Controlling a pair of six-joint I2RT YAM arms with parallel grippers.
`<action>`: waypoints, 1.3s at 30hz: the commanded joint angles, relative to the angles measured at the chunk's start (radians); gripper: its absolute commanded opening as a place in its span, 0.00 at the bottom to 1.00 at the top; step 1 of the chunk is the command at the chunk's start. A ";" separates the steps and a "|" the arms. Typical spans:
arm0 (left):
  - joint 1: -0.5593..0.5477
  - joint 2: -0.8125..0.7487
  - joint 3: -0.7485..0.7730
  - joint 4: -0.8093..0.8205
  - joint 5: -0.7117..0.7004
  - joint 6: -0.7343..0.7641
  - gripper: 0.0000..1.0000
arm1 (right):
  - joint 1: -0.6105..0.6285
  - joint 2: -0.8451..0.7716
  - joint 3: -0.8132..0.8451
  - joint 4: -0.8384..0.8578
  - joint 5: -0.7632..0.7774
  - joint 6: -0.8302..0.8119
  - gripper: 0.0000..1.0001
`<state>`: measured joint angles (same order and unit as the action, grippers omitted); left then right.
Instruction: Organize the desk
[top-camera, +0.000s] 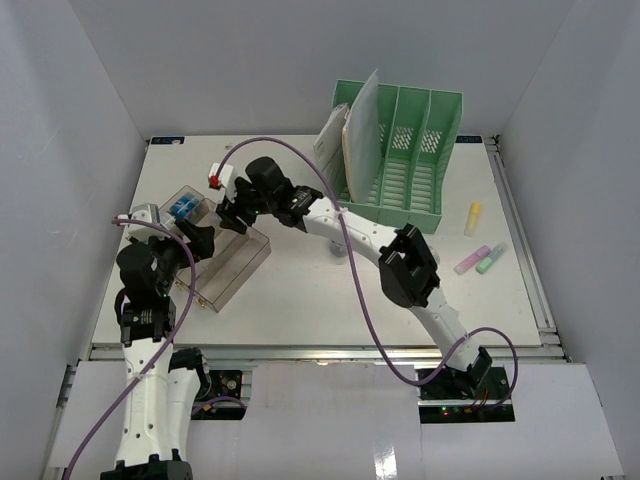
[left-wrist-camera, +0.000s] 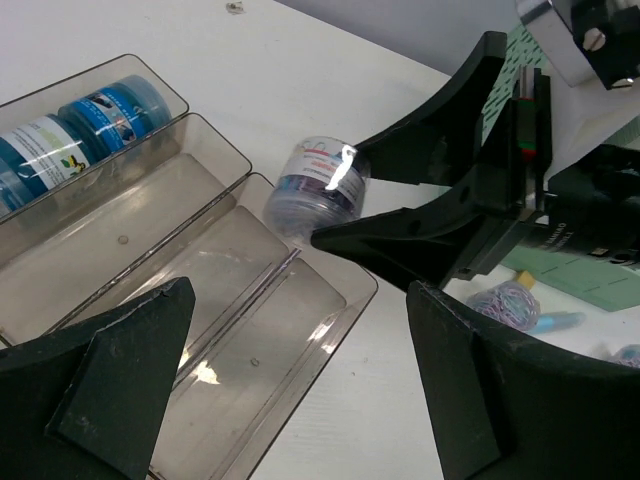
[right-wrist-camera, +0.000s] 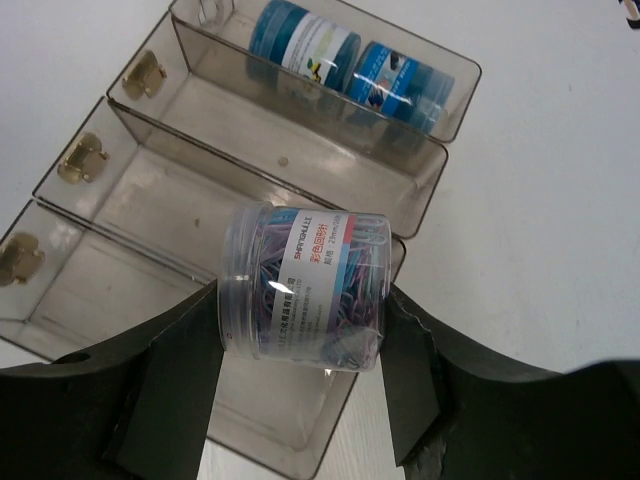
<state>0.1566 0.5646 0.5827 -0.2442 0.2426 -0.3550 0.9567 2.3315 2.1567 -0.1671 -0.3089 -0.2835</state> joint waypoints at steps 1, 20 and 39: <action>0.000 -0.011 0.035 -0.024 -0.051 0.008 0.98 | 0.023 0.072 0.066 0.330 0.101 0.133 0.15; -0.014 -0.045 0.032 -0.028 -0.091 -0.002 0.98 | 0.068 0.290 0.096 0.739 0.313 0.157 0.42; -0.029 -0.030 0.003 0.034 0.032 -0.029 0.98 | 0.001 0.140 0.042 0.475 0.128 0.089 0.90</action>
<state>0.1333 0.5199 0.5827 -0.2569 0.1864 -0.3639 1.0084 2.6281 2.1896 0.4213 -0.0485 -0.1551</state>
